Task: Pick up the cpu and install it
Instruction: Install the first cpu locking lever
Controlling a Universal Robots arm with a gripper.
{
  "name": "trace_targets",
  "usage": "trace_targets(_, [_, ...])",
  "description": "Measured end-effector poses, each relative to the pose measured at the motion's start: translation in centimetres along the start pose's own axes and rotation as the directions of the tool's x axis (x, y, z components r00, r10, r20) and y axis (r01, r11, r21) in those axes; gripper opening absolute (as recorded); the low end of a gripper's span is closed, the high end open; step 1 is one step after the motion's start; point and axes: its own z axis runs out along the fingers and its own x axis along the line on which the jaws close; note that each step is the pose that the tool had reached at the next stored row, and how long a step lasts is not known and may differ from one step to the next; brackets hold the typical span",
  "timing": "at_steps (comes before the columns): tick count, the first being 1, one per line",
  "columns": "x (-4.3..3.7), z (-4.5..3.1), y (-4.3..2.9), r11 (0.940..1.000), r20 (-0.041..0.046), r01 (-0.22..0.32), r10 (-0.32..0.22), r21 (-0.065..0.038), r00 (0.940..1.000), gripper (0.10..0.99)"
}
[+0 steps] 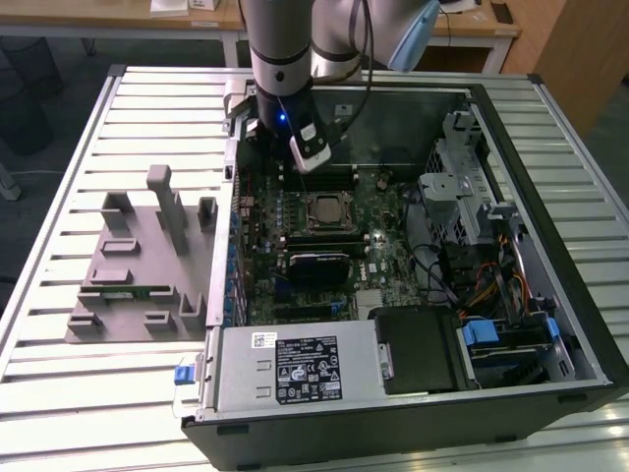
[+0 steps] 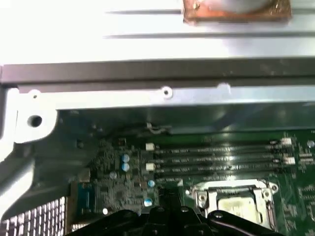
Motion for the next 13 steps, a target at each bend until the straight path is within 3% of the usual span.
trace_targets(2, [0.02, -0.05, 0.01, 0.9995, -0.0014, -0.001, 0.001, -0.032, 1.0, 0.106])
trace_targets(4, [0.01, -0.27, 0.07, 0.999, -0.0022, -0.002, 0.002, -0.044, 1.0, 0.106])
trace_targets(7, [0.01, -0.49, 0.12, 0.9986, -0.0024, -0.002, 0.002, -0.052, 1.0, 0.106])
trace_targets(13, [-0.23, -0.49, 0.14, 0.9986, -0.0026, -0.002, 0.002, -0.052, 1.0, 0.106])
